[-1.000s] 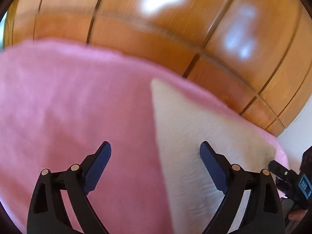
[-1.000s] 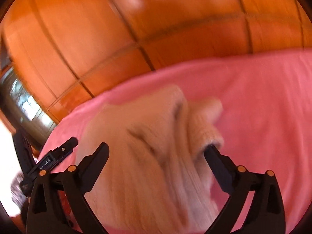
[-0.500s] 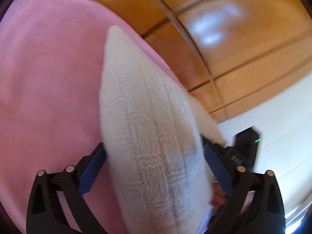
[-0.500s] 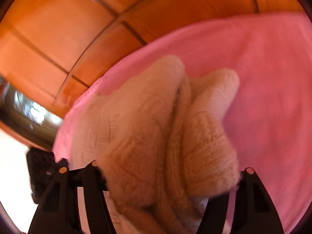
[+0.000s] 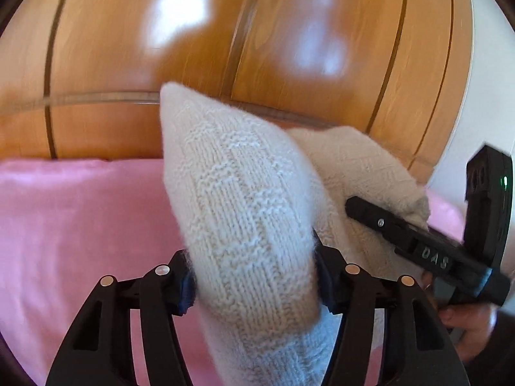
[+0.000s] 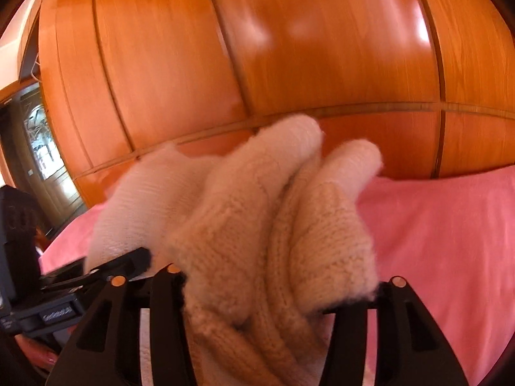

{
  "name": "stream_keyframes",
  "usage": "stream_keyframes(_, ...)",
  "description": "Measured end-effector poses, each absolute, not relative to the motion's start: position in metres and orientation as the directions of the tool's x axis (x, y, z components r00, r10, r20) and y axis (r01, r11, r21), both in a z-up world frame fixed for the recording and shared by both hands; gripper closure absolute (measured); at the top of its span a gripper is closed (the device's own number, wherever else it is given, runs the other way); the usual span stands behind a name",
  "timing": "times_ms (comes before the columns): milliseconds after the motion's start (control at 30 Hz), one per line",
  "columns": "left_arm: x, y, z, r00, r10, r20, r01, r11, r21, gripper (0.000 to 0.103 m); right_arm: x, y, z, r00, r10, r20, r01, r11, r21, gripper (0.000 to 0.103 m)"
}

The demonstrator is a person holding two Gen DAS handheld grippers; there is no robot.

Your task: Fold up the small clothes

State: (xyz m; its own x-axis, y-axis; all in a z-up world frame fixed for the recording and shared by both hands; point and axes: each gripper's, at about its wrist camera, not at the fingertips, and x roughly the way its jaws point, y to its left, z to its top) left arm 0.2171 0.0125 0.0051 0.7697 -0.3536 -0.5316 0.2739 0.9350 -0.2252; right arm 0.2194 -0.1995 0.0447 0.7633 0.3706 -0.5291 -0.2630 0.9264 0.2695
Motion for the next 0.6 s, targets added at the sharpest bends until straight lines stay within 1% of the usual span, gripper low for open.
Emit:
stream_keyframes(33,0.229,0.005,-0.007,0.755,-0.305,-0.580,0.248,0.952,-0.178,0.037,0.229,-0.204,0.033,0.752,0.346,-0.561,-0.225,0.935,0.275,0.036)
stream_keyframes(67,0.240,-0.001,-0.022,0.723,-0.255,-0.642,0.222,0.966,-0.133,0.036,0.242,-0.211,0.015,0.736,0.283,-0.615,-0.150,0.954,0.260,0.032)
stream_keyframes(100,0.244,-0.006,-0.034,0.700,-0.224,-0.678,0.208,0.972,-0.107,0.030,0.250,-0.219,-0.004,0.711,0.196,-0.675,-0.069,0.975,0.211,0.030)
stream_keyframes(133,0.242,-0.004,-0.045,0.725,-0.216,-0.654,0.192,0.975,-0.108,0.021,0.254,-0.226,-0.016,0.693,0.183,-0.698,-0.041,0.976,0.216,0.021)
stream_keyframes(167,0.237,0.000,-0.049,0.743,-0.215,-0.634,0.177,0.976,-0.124,0.016,0.253,-0.237,-0.023,0.689,0.209,-0.695,-0.019,0.963,0.270,0.015)
stream_keyframes(200,0.238,0.000,-0.052,0.736,-0.221,-0.640,0.176,0.975,-0.135,0.011,0.251,-0.247,-0.027,0.689,0.215,-0.692,0.016,0.950,0.311,0.006)
stream_keyframes(267,0.233,0.007,-0.054,0.717,-0.264,-0.645,0.173,0.964,-0.202,0.010,0.245,-0.254,-0.027,0.695,0.193,-0.693,0.052,0.948,0.315,0.005)
stream_keyframes(333,0.224,0.006,-0.053,0.729,-0.246,-0.639,0.154,0.968,-0.198,0.007,0.235,-0.254,-0.025,0.699,0.148,-0.700,0.067,0.961,0.270,0.005)
stream_keyframes(400,0.213,0.011,-0.051,0.746,-0.196,-0.636,0.133,0.980,-0.146,0.004,0.222,-0.249,-0.020,0.711,0.074,-0.699,0.094,0.975,0.199,0.005)
stream_keyframes(467,0.201,0.005,-0.052,0.746,-0.157,-0.647,0.118,0.988,-0.104,0.004,0.208,-0.249,-0.019,0.720,-0.009,-0.694,0.128,0.985,0.119,0.003)
stream_keyframes(533,0.195,0.002,-0.047,0.756,-0.112,-0.645,0.091,0.994,-0.067,0.004,0.208,-0.238,-0.018,0.721,-0.058,-0.691,0.149,0.986,0.072,0.002)
stream_keyframes(600,0.181,0.004,-0.042,0.785,-0.041,-0.618,0.050,0.999,-0.003,0.004,0.206,-0.230,-0.013,0.729,-0.081,-0.680,0.151,0.988,0.044,0.002)
